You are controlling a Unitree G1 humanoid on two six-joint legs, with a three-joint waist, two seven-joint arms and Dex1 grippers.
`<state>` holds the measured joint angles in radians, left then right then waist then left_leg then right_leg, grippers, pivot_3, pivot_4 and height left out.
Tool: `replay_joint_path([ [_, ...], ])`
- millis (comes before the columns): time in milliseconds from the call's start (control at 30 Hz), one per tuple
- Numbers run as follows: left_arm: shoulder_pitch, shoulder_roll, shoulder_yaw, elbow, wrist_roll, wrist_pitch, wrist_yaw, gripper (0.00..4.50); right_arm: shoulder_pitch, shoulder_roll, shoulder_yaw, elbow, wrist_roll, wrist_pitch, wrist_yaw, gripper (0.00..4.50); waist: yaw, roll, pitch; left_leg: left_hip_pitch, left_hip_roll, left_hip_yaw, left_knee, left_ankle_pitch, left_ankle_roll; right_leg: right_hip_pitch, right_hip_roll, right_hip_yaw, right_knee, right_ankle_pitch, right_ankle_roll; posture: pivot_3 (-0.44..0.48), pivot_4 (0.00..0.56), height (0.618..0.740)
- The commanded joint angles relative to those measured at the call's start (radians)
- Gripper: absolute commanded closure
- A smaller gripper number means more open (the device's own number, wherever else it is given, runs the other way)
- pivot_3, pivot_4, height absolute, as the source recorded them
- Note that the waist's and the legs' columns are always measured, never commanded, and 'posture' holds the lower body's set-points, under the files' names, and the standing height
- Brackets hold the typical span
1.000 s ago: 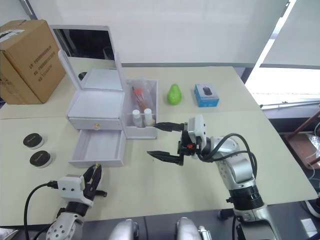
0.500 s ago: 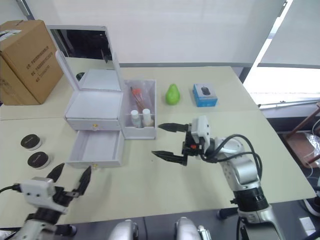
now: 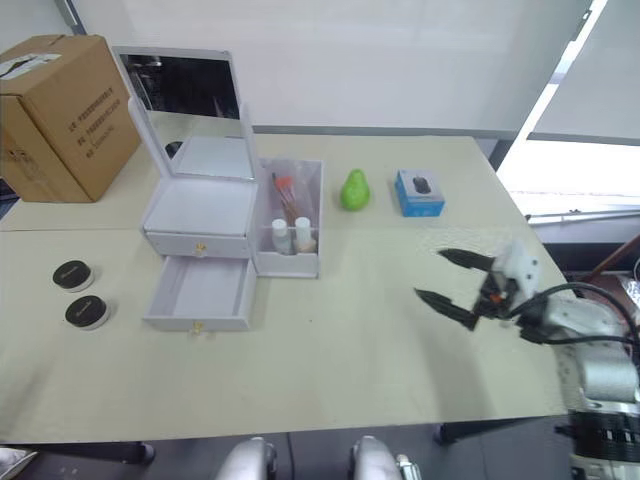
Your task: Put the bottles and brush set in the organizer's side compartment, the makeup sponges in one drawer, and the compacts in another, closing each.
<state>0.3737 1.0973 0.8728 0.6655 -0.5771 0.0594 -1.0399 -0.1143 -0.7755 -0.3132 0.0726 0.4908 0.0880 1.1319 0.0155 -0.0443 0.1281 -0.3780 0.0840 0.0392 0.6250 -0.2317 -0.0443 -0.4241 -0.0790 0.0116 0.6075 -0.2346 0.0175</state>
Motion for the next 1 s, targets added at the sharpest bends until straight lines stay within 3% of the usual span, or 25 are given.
replay_joint_path([
  [33, -0.098, 0.048, -0.033, 0.128, 0.046, -0.059, -0.043, 0.01, 0.044, -0.035, -0.095, 0.067, -0.009, -0.073, 0.011, 0.00, -0.004, 0.000, 0.000, 0.000, 0.000, 0.000, -0.001, 0.000, 0.000, 0.000, 0.000, 0.000, 0.000, 0.000, 0.000, 0.000, 0.150, 0.729],
  [267, -0.210, 0.053, -0.074, 0.206, 0.086, -0.090, -0.075, 0.01, 0.125, -0.035, -0.157, 0.113, -0.009, -0.114, 0.004, 0.00, -0.014, -0.002, -0.001, 0.008, 0.001, 0.005, -0.011, 0.000, 0.000, 0.001, 0.000, 0.001, 0.001, 0.000, 0.000, 0.000, 0.150, 0.729],
  [467, -0.195, 0.004, -0.049, 0.145, 0.071, -0.077, -0.067, 0.01, 0.072, 0.006, -0.089, 0.029, -0.003, -0.075, -0.039, 0.00, -0.024, -0.002, -0.001, 0.010, 0.001, 0.007, -0.015, 0.000, 0.000, 0.001, 0.000, 0.002, 0.002, 0.000, 0.000, 0.000, 0.150, 0.729],
  [533, -0.148, -0.069, -0.024, 0.020, 0.051, -0.059, -0.021, 0.01, 0.023, 0.028, -0.033, -0.043, 0.004, -0.034, -0.061, 0.00, -0.029, -0.001, -0.001, 0.010, 0.001, 0.007, -0.015, 0.000, 0.000, 0.001, 0.000, 0.002, 0.002, 0.000, 0.000, 0.000, 0.150, 0.729],
  [767, 0.001, -0.504, 0.022, -0.631, -0.055, 0.070, 0.333, 0.01, -0.233, 0.160, 0.170, -0.269, 0.110, 0.153, -0.118, 0.00, -0.024, -0.006, -0.003, 0.009, 0.002, 0.009, -0.013, 0.004, 0.007, 0.004, 0.001, 0.005, 0.004, 0.002, 0.001, 0.000, 0.150, 0.729],
  [867, 0.027, -0.615, -0.009, -0.724, -0.045, 0.077, 0.407, 0.01, -0.304, 0.218, 0.252, -0.289, 0.107, 0.174, -0.108, 0.00, -0.011, -0.010, -0.005, 0.009, 0.002, 0.009, -0.013, 0.004, 0.006, 0.003, 0.001, 0.004, 0.003, 0.001, 0.000, 0.000, 0.150, 0.729],
  [1000, 0.033, -0.674, -0.072, -0.769, -0.026, 0.098, 0.454, 0.01, -0.382, 0.295, 0.362, -0.324, 0.094, 0.191, -0.093, 0.00, -0.002, -0.009, -0.004, 0.008, 0.002, 0.009, -0.010, 0.004, 0.006, 0.002, 0.000, 0.004, 0.003, 0.001, 0.000, 0.000, 0.150, 0.729],
])
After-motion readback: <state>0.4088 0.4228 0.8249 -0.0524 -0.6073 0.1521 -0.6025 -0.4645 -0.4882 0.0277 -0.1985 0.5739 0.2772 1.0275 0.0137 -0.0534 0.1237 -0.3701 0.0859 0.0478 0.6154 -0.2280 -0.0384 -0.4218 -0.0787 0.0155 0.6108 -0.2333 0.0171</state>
